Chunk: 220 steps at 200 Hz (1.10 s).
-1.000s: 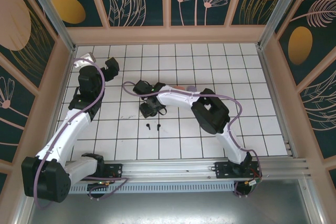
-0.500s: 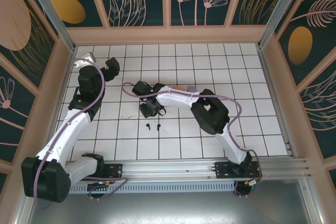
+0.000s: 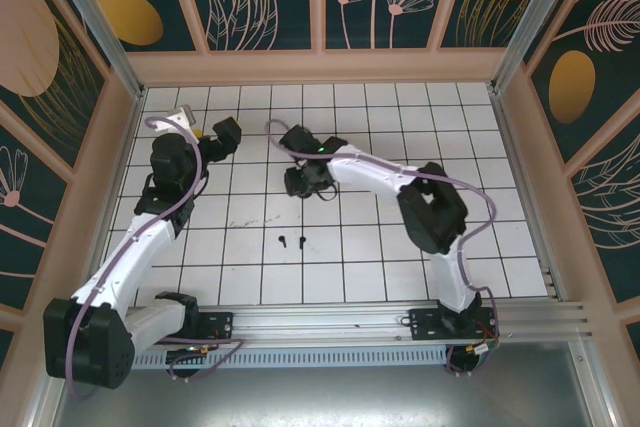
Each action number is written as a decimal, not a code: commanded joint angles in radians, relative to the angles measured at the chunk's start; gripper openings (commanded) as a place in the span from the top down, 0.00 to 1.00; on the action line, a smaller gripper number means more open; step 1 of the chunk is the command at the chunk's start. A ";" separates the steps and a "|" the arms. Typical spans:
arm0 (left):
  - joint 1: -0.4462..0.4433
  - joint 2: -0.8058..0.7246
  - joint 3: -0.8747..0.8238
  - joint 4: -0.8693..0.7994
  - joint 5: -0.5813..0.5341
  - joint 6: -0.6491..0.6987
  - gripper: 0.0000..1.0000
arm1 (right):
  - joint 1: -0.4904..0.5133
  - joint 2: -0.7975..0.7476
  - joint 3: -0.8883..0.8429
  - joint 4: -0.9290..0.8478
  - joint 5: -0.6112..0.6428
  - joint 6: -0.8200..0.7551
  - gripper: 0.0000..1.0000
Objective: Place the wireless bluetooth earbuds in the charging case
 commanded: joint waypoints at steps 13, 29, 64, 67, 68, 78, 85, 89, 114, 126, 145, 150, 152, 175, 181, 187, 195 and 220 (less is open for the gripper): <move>0.002 0.063 -0.106 0.281 0.236 -0.077 0.02 | -0.099 -0.166 -0.120 0.148 -0.052 0.184 0.50; 0.000 0.091 -0.157 0.417 0.320 -0.110 0.02 | -0.143 -0.214 -0.164 0.208 -0.073 0.263 0.50; -0.029 0.169 -0.204 0.628 0.445 -0.147 0.02 | -0.204 -0.259 -0.198 0.331 -0.118 0.457 0.50; -0.031 0.176 -0.207 0.642 0.453 -0.149 0.02 | -0.206 -0.259 -0.197 0.339 -0.120 0.476 0.50; -0.032 0.178 -0.207 0.646 0.455 -0.150 0.02 | -0.206 -0.258 -0.196 0.342 -0.121 0.482 0.50; -0.048 0.200 -0.215 0.691 0.472 -0.152 0.02 | -0.209 -0.255 -0.194 0.374 -0.130 0.545 0.50; -0.058 0.215 -0.219 0.719 0.481 -0.157 0.02 | -0.207 -0.254 -0.194 0.394 -0.131 0.592 0.50; -0.065 0.225 -0.221 0.734 0.483 -0.162 0.03 | -0.208 -0.253 -0.195 0.404 -0.129 0.618 0.50; -0.104 0.290 -0.234 0.829 0.491 -0.195 0.08 | -0.204 -0.249 -0.216 0.468 -0.125 0.783 0.51; -0.122 0.327 -0.230 0.859 0.495 -0.207 0.12 | -0.199 -0.249 -0.222 0.485 -0.112 0.837 0.51; -0.143 0.382 -0.223 0.905 0.493 -0.227 0.20 | -0.182 -0.249 -0.225 0.491 -0.086 0.899 0.52; -0.147 0.394 -0.218 0.913 0.491 -0.231 0.23 | -0.178 -0.250 -0.226 0.492 -0.078 0.911 0.52; -0.149 0.400 -0.218 0.915 0.490 -0.234 0.24 | -0.176 -0.251 -0.226 0.492 -0.075 0.917 0.52; -0.164 0.455 -0.197 0.956 0.482 -0.253 0.36 | -0.146 -0.251 -0.223 0.489 -0.042 0.950 0.52; -0.167 0.469 -0.189 0.964 0.481 -0.257 0.39 | -0.141 -0.252 -0.220 0.487 -0.035 0.954 0.52; -0.171 0.483 -0.184 0.971 0.479 -0.260 0.41 | -0.134 -0.252 -0.215 0.481 -0.028 0.957 0.52; -0.175 0.501 -0.176 0.987 0.478 -0.266 0.43 | -0.126 -0.250 -0.207 0.474 -0.019 0.958 0.52; -0.188 0.551 -0.156 1.037 0.482 -0.290 0.45 | -0.108 -0.241 -0.195 0.458 -0.003 0.963 0.52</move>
